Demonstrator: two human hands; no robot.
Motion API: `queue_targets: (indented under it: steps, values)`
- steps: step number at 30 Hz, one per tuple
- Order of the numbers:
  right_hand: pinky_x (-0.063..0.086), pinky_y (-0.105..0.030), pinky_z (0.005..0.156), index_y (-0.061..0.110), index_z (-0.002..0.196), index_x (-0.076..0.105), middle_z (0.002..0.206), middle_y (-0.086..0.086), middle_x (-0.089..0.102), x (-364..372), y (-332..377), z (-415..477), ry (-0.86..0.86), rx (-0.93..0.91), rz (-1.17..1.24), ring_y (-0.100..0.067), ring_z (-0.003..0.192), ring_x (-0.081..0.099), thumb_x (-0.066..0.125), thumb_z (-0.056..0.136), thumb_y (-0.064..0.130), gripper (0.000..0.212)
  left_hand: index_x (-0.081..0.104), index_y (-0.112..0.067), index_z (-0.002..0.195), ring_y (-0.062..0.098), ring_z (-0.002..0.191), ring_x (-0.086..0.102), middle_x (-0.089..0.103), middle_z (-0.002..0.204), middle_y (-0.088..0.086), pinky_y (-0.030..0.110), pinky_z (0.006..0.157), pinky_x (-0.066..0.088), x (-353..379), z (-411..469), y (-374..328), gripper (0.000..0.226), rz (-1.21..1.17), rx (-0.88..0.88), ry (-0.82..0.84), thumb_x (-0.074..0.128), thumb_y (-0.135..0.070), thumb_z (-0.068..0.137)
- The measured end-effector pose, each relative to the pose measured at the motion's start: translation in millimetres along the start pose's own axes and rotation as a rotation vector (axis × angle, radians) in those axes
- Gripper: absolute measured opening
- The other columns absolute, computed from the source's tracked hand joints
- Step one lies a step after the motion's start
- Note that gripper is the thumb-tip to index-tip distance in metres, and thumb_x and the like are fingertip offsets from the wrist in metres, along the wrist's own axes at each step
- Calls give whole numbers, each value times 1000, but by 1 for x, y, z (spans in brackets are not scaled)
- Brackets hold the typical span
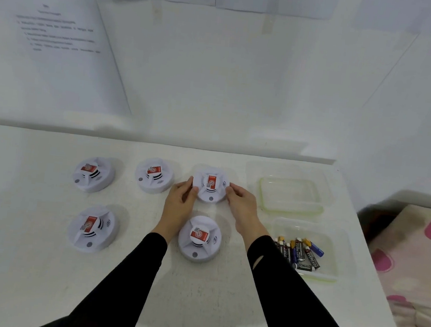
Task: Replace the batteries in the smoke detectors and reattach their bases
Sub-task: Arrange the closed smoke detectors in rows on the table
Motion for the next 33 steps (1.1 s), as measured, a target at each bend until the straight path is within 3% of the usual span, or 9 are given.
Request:
queue_targets:
  steps: [2, 6, 10, 14, 17, 20, 25, 28, 33]
  values:
    - [44, -35, 106, 5, 128, 60, 129, -7, 61, 0, 0, -1, -9, 5, -27, -20, 119, 57, 59, 95, 14, 34, 60, -15, 134, 19, 113, 61, 62, 120, 8, 24, 96, 47, 1, -1, -2, 43, 13, -9, -3, 54, -39, 99]
    - [41, -32, 107, 4, 131, 57, 134, -8, 58, -1, 3, -4, 2, -7, -88, -20, 123, 54, 56, 96, 12, 37, 61, -14, 134, -11, 100, 55, 61, 121, 3, 0, 82, 40, 0, -2, -7, 38, 23, -12, -36, 56, -31, 100]
    - [43, -30, 104, 4, 134, 54, 128, -8, 59, -6, 4, -5, 22, 19, -63, -20, 118, 56, 54, 96, 12, 38, 61, -15, 133, 10, 110, 61, 63, 122, 3, 10, 86, 42, 0, -3, -8, 37, -24, -17, -39, 56, -31, 99]
    - [48, -28, 75, 10, 120, 58, 90, -4, 56, -15, 12, -7, -79, 48, 73, -15, 70, 51, 44, 94, 4, 30, 57, -18, 134, 4, 105, 58, 60, 123, -6, 5, 79, 42, -21, -14, -15, 33, -153, -21, -151, 54, -21, 101]
    - [52, -32, 83, 14, 113, 62, 99, -4, 58, 2, 37, -17, -68, -69, 32, -17, 79, 55, 41, 94, 3, 30, 61, -20, 126, 6, 99, 60, 61, 123, -2, 7, 81, 44, -60, -12, -24, 26, -197, 38, -316, 51, -16, 102]
    - [53, -26, 78, 14, 107, 64, 91, 1, 61, 50, 57, -39, 87, -145, -6, -12, 71, 59, 40, 96, 2, 30, 60, -24, 120, 20, 109, 62, 62, 124, 7, 26, 93, 49, -103, 5, -21, 24, -227, 46, -425, 46, -16, 102]
    - [46, -33, 76, 12, 88, 60, 73, -3, 53, 135, 14, -60, 268, 85, -60, -18, 67, 48, 40, 86, -9, 29, 43, -22, 146, 25, 138, 42, 41, 151, 5, 46, 114, 38, -132, 40, -13, 41, -37, -62, -202, 38, -25, 105]
    - [37, -30, 65, 15, 63, 48, 67, -6, 45, 157, -9, -68, 249, 151, -150, -18, 64, 42, 40, 84, -6, 31, 21, -23, 157, 18, 149, 24, 22, 163, -6, 35, 120, 20, -125, 43, -7, 51, -41, -152, 21, 29, -37, 108]
    - [41, -22, 57, 14, 101, 64, 84, -5, 62, 168, -13, -73, 142, 80, -122, -13, 65, 50, 37, 83, -2, 36, 21, -18, 157, 13, 143, 30, 19, 164, -4, 27, 114, 19, -123, 50, 1, 55, -95, -212, 115, 30, -40, 108]
Point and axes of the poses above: each hand's wrist, its own z-axis towards the middle knuckle, its own x-axis out of the palm, y = z × x, the point moved 8 cm from there along z, towards the middle knuckle
